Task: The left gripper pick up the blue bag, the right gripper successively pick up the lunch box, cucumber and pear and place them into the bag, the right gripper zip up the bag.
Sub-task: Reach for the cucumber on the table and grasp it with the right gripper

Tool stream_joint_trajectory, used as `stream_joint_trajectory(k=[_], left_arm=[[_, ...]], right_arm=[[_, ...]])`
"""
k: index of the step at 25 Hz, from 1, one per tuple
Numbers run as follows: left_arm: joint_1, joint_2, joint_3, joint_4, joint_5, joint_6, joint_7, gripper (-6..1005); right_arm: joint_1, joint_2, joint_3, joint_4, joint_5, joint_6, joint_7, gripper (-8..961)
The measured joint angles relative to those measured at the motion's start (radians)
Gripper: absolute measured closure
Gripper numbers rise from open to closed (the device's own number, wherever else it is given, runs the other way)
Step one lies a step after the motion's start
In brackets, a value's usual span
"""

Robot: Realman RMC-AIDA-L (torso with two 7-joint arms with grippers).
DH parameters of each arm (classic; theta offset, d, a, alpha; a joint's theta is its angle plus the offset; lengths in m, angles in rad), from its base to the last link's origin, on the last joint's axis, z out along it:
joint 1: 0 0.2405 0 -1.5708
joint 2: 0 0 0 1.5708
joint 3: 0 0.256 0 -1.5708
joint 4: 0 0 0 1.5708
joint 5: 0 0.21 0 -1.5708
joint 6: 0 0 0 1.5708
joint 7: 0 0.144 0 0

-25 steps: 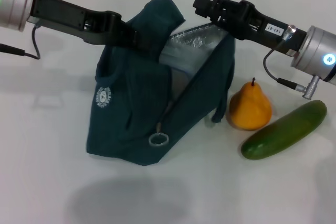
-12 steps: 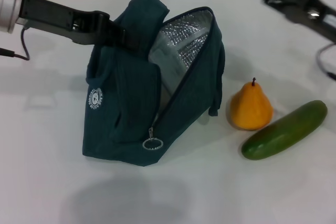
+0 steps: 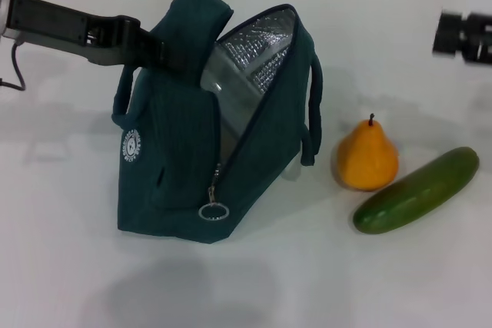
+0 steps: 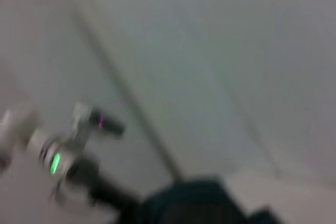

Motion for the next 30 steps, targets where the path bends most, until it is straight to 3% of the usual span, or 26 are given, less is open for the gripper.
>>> stream_joint_trajectory(k=[5, 9, 11, 14, 18, 30], left_arm=[[-0.004, -0.001, 0.002, 0.001, -0.001, 0.001, 0.001, 959], [-0.005, -0.003, 0.002, 0.002, -0.001, 0.002, 0.001, 960], [-0.005, -0.007, 0.001, 0.002, -0.001, 0.002, 0.001, 960], [-0.005, -0.01, -0.001, 0.002, -0.002, 0.002, 0.001, 960], [-0.004, -0.012, 0.002, 0.002, -0.03, 0.002, 0.019, 960], [-0.002, -0.028, 0.003, 0.001, -0.036, 0.0, 0.012, 960]], right_arm=[[0.109, -0.072, 0.01, -0.091, -0.29, -0.138, 0.012, 182], [0.188, -0.082, 0.001, -0.17, -0.501, -0.235, -0.047, 182], [0.217, -0.069, -0.007, -0.223, -0.593, -0.266, -0.054, 181], [0.241, -0.033, -0.049, -0.33, -0.727, -0.269, -0.053, 181], [0.26, 0.03, -0.128, -0.451, -0.879, -0.261, -0.058, 180], [0.257, 0.108, -0.272, -0.498, -0.92, -0.198, -0.223, 178]])
